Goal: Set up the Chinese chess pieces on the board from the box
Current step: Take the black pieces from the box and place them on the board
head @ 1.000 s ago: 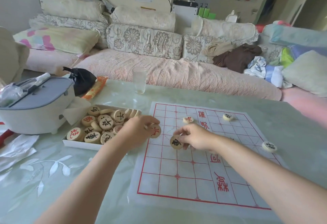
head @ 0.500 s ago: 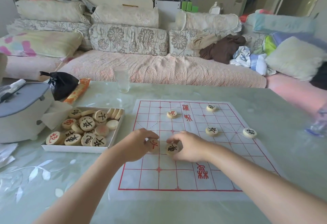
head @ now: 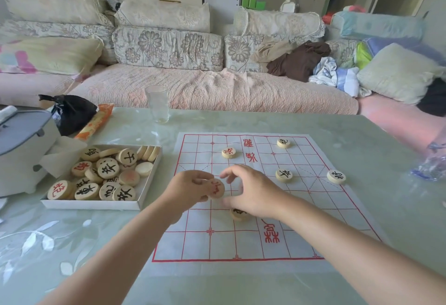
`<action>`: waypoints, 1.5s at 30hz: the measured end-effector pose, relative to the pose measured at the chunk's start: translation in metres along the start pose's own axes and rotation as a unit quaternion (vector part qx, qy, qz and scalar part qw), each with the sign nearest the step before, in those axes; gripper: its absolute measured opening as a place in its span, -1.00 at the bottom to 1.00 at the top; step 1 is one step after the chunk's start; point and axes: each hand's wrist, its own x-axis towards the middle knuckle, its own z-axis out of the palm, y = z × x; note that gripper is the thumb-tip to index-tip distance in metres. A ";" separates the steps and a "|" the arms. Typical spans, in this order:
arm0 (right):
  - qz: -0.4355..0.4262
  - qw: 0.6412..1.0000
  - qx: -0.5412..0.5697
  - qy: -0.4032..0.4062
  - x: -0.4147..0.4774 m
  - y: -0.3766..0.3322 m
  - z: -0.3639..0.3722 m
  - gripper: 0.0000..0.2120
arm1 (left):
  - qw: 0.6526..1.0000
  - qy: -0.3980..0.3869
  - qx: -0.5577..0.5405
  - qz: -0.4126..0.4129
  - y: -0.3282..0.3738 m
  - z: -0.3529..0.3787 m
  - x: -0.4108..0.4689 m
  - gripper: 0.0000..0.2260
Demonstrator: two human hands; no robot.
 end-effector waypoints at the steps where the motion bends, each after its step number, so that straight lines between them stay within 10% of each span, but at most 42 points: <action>1: -0.019 0.999 0.017 0.022 0.003 -0.002 0.004 -0.56 | 0.998 -0.009 -0.063 -0.013 0.003 0.002 -0.002 -0.81; 8: -0.013 0.997 0.053 0.055 0.018 0.004 0.008 -0.77 | 0.992 -0.014 -0.121 -0.027 0.006 0.008 -0.004 -0.80; 11: 0.015 0.997 0.019 0.073 0.029 0.019 0.003 -0.78 | 0.986 0.042 0.145 0.064 -0.004 0.005 0.007 -0.77; 15: 0.060 0.994 -0.040 0.086 0.040 0.034 -0.001 -0.76 | 0.868 0.058 0.453 0.196 -0.018 0.001 0.012 -0.70; 35: -0.002 0.992 -0.110 -0.057 -0.032 0.024 0.000 -0.76 | 0.780 0.079 0.581 0.217 -0.024 0.027 -0.013 -0.55; 45: 0.008 0.996 -0.093 -0.002 -0.051 0.028 0.002 -0.76 | 0.883 0.033 0.447 0.138 0.005 0.081 -0.028 -0.78</action>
